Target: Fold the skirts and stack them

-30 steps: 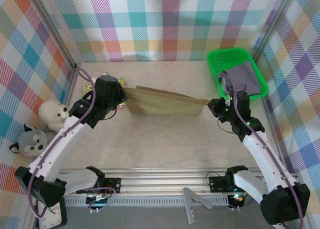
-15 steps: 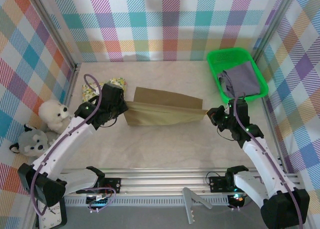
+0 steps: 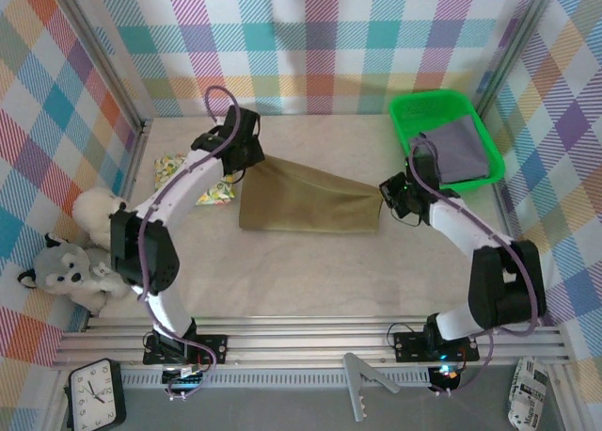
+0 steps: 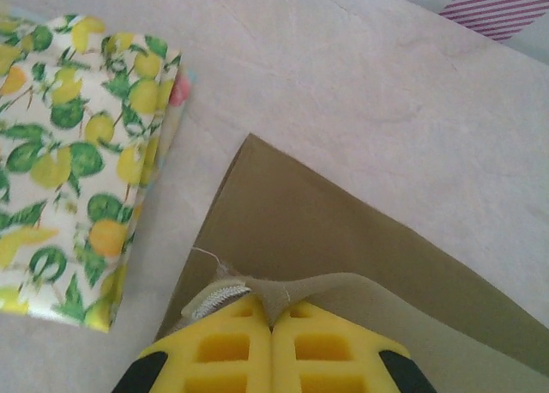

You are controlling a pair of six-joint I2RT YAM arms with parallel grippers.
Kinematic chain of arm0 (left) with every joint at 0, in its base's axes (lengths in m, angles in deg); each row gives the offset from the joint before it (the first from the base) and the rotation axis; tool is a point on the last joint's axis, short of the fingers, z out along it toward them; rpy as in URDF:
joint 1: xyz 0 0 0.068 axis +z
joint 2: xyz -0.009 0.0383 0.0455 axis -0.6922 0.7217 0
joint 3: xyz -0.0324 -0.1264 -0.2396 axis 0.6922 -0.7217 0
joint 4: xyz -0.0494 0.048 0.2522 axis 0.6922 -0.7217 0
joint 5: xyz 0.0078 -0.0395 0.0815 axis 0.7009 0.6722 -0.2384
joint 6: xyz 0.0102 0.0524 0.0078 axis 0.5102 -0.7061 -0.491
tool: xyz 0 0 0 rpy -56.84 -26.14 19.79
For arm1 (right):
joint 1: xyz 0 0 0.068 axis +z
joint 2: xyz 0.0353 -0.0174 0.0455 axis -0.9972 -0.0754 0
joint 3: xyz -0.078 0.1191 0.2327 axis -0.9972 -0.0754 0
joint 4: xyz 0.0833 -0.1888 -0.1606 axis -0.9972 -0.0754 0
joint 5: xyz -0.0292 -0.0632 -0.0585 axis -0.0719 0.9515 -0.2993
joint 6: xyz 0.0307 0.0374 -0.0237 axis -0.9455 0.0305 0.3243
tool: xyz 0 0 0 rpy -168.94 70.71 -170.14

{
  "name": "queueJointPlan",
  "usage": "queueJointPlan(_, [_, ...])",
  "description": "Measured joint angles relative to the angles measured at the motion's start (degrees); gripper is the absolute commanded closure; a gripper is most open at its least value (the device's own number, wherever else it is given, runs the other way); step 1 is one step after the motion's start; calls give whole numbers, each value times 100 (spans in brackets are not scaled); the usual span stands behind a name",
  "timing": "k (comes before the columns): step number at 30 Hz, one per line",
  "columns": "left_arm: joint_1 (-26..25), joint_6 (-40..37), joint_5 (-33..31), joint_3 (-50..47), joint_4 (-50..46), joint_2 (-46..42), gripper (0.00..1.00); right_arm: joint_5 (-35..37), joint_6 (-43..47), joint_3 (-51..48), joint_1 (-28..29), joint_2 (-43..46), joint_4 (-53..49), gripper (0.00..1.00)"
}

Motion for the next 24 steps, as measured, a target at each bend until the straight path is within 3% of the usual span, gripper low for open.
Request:
queueJointPlan(7, [107,-190,79,1047,-20,1075,100,164,2,573,0,-876,61,99])
queueJointPlan(15, [136,-210,164,1499,-72,1825,100,352,0,911,0,-1375,57,93])
queueJointPlan(18, [136,-210,164,1502,-125,1893,100,372,-7,911,0,-1403,42,84])
queueJointPlan(19, [142,-210,164,1504,-170,1893,92,374,-13,911,0,-1405,42,76])
queueJointPlan(20, [149,-210,164,1515,-205,1893,73,372,9,911,0,-1403,42,66])
queueJointPlan(22, [173,-223,210,1604,-317,1908,23,350,37,911,0,-1403,87,43])
queueJointPlan(23, [188,-227,227,1635,-348,1910,7,317,63,909,0,-1403,107,35])
queueJointPlan(24, [208,-223,258,1659,-374,1910,0,275,144,909,-2,-1390,125,20])
